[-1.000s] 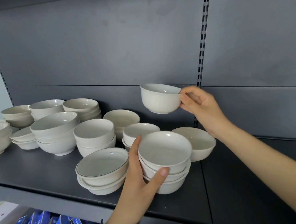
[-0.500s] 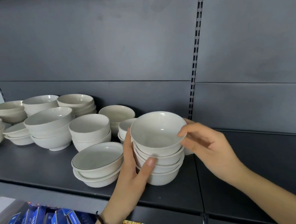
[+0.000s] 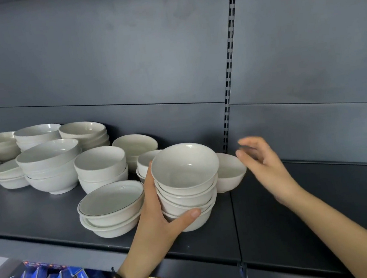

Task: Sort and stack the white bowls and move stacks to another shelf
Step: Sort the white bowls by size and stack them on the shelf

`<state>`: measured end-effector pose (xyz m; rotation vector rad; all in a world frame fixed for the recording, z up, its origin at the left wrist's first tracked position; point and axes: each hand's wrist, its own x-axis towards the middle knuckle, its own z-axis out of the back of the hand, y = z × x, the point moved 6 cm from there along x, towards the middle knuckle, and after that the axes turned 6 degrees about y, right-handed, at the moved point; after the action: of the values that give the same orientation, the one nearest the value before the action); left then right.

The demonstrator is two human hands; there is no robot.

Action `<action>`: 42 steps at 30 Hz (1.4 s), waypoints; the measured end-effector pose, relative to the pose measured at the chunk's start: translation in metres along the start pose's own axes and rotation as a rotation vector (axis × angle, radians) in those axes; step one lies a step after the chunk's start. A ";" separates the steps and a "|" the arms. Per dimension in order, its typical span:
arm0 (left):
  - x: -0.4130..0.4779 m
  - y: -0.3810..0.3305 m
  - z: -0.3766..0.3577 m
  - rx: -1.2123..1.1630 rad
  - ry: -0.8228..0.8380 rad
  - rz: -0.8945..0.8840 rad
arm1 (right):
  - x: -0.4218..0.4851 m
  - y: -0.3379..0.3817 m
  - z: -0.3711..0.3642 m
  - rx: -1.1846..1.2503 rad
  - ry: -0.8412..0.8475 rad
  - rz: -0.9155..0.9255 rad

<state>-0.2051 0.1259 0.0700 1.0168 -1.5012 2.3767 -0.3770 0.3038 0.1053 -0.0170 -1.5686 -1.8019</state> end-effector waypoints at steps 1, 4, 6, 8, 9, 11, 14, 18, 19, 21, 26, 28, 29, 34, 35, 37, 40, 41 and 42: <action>0.000 0.000 0.000 0.005 -0.003 0.001 | 0.004 -0.013 0.009 -0.061 -0.033 -0.072; -0.001 0.000 0.001 0.021 -0.014 0.002 | 0.000 -0.047 0.008 -0.082 0.124 -0.238; -0.001 -0.001 0.001 0.034 -0.012 0.000 | -0.007 -0.054 -0.003 -0.094 0.219 -0.255; 0.000 -0.003 0.000 0.040 -0.010 -0.001 | -0.008 -0.053 -0.007 -0.163 0.185 -0.216; 0.000 -0.004 0.000 0.038 -0.006 0.001 | -0.008 -0.050 -0.007 -0.182 0.148 -0.203; -0.001 -0.004 0.000 0.027 0.006 0.005 | -0.007 -0.049 -0.007 -0.177 0.105 -0.194; -0.001 -0.003 -0.001 0.033 0.043 0.022 | -0.007 -0.050 -0.006 -0.153 0.069 -0.190; -0.004 0.001 -0.003 0.120 0.075 0.033 | -0.006 -0.049 0.000 -0.212 0.003 -0.174; -0.006 0.001 -0.003 0.140 0.078 0.036 | -0.005 -0.049 0.003 -0.227 -0.013 -0.170; -0.009 0.003 -0.004 0.147 0.084 0.034 | -0.003 -0.050 0.009 -0.210 -0.065 -0.176; -0.008 0.006 -0.009 0.141 0.103 0.049 | 0.004 -0.052 0.027 -0.144 -0.205 -0.180; -0.008 0.010 -0.012 0.135 0.099 0.085 | 0.007 -0.054 0.032 -0.160 -0.228 -0.179; -0.007 0.012 -0.014 0.137 0.099 0.098 | 0.007 -0.055 0.034 -0.174 -0.232 -0.182; 0.001 0.011 -0.031 0.215 0.057 0.116 | 0.006 -0.056 0.034 -0.258 -0.241 -0.175; 0.003 0.009 -0.036 0.247 0.039 0.110 | 0.006 -0.055 0.036 -0.267 -0.249 -0.176; 0.009 0.006 -0.046 0.293 0.013 0.099 | 0.006 -0.055 0.040 -0.287 -0.265 -0.176; 0.020 0.006 -0.057 0.324 -0.003 0.113 | 0.003 -0.056 0.047 -0.324 -0.288 -0.186; 0.024 0.006 -0.060 0.339 -0.002 0.124 | 0.002 -0.056 0.050 -0.326 -0.300 -0.195; 0.028 0.005 -0.063 0.354 0.002 0.131 | 0.001 -0.056 0.053 -0.326 -0.316 -0.204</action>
<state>-0.2575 0.1704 0.0660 1.0071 -1.2039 2.8045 -0.4307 0.3476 0.0714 -0.3195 -1.5097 -2.2897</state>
